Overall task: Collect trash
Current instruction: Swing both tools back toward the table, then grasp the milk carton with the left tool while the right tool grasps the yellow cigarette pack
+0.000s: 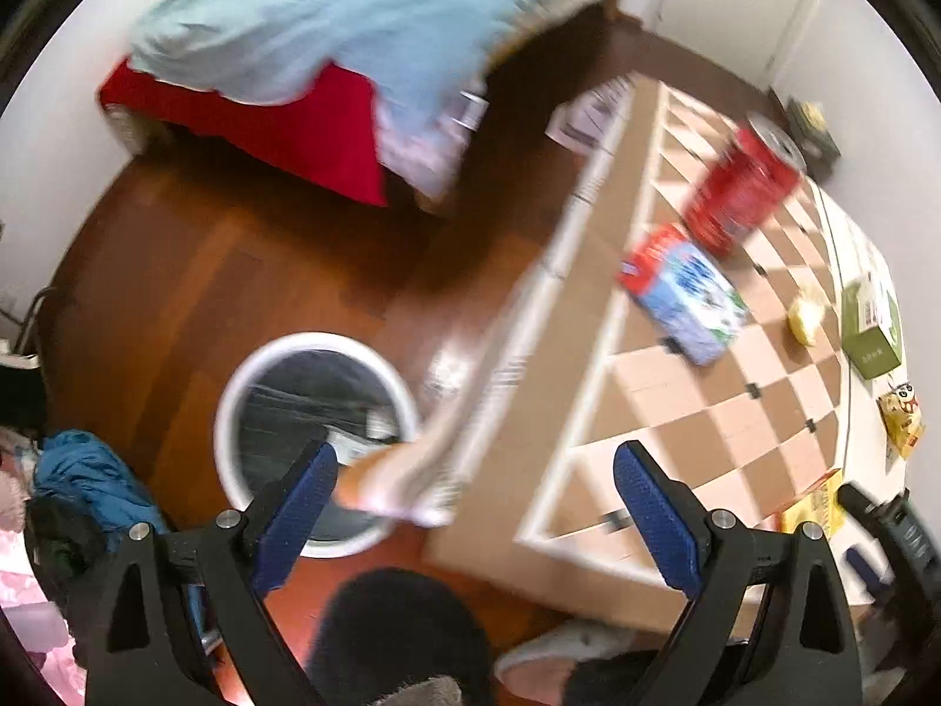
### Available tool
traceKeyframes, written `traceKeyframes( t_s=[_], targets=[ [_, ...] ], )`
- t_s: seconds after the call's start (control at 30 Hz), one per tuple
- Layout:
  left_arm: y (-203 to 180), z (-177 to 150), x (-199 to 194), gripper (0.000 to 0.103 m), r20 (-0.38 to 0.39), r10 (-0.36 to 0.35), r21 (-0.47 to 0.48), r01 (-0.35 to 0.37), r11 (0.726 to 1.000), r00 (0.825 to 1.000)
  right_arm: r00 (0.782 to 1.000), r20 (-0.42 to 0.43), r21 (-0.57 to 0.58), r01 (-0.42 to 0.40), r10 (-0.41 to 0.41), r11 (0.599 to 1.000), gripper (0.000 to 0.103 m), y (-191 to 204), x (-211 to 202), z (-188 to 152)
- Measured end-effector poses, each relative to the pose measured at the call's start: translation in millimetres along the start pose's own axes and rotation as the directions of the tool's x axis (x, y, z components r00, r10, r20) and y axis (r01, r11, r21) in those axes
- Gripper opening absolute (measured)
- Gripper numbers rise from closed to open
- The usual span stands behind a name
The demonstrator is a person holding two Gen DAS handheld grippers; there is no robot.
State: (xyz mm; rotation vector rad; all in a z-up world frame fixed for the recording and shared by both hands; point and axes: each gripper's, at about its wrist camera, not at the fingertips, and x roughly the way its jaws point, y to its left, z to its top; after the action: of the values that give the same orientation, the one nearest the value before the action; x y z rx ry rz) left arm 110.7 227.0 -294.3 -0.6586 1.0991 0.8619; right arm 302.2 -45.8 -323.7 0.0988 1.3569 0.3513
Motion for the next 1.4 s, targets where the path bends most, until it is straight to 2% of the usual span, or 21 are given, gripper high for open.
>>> traceKeyframes(
  t_s=[0.13,0.23,0.3,0.33,0.47,0.6,0.67,0.77,0.8,0.83,0.9,1.03,1.13,1.2,1.3,1.4],
  targets=[
    [-37,16,19,0.096,-0.047,-0.022,0.015,0.023,1.000,0.999,1.000,-0.007,0.049,0.017,-0.017,0.999,0.101,-9,18,2],
    [-56,26,27,0.096,-0.058,-0.025,0.017,0.026,1.000,0.998,0.994,0.055,-0.008,0.096,-0.096,0.995,0.097,7,21,-3],
    [-63,33,33,0.096,-0.072,-0.034,0.009,0.035,0.999,0.997,0.981,0.098,-0.056,0.175,-0.169,0.983,0.087,20,25,-5],
    [-65,36,37,0.096,-0.085,-0.045,-0.006,0.044,0.999,0.995,0.971,0.124,-0.085,0.214,-0.203,0.973,0.078,25,25,-8],
    [-71,52,54,0.096,-0.139,-0.122,-0.114,0.107,0.988,0.983,0.977,0.130,-0.135,0.186,-0.169,0.973,0.071,26,23,-4],
    [-78,70,72,0.095,-0.173,-0.182,-0.213,0.144,0.966,0.968,0.983,0.126,-0.098,0.148,-0.136,0.984,0.070,9,15,20],
    [-84,77,83,0.095,-0.191,-0.184,-0.236,0.136,0.962,0.964,0.984,0.119,-0.087,0.146,-0.135,0.985,0.070,5,13,35],
    [-95,85,99,0.093,-0.211,-0.150,-0.233,0.099,0.968,0.966,0.984,0.102,-0.102,0.154,-0.144,0.983,0.070,1,17,49],
    [-97,85,101,0.082,-0.206,-0.131,-0.225,0.083,0.971,0.970,0.985,0.091,-0.110,0.155,-0.146,0.982,0.069,4,24,56],
    [-98,85,102,0.074,-0.199,-0.112,-0.217,0.068,0.974,0.973,0.986,0.083,-0.119,0.156,-0.147,0.981,0.069,3,26,60],
    [-98,84,101,0.067,-0.174,-0.099,-0.196,0.064,0.979,0.980,0.985,0.082,-0.151,0.161,-0.150,0.975,0.069,7,29,66],
    [-99,70,89,0.063,-0.124,-0.052,-0.074,0.043,0.996,0.991,0.988,0.068,-0.213,0.151,-0.140,0.965,0.069,11,31,64],
    [-95,49,76,0.061,-0.109,-0.042,0.041,0.047,0.998,0.993,0.992,0.040,-0.272,0.123,-0.117,0.955,0.067,18,34,57],
    [-92,30,65,0.061,-0.106,-0.045,0.129,0.058,0.990,0.993,0.996,0.005,-0.322,0.089,-0.092,0.943,0.067,16,31,47],
    [-86,-10,44,0.060,-0.120,-0.049,0.274,0.080,0.958,0.992,0.995,-0.047,-0.396,0.058,-0.083,0.916,0.067,14,26,31],
    [-82,-40,34,0.060,-0.151,-0.065,0.343,0.114,0.933,0.986,0.991,-0.075,-0.463,0.062,-0.109,0.884,0.067,12,25,15]
  ],
)
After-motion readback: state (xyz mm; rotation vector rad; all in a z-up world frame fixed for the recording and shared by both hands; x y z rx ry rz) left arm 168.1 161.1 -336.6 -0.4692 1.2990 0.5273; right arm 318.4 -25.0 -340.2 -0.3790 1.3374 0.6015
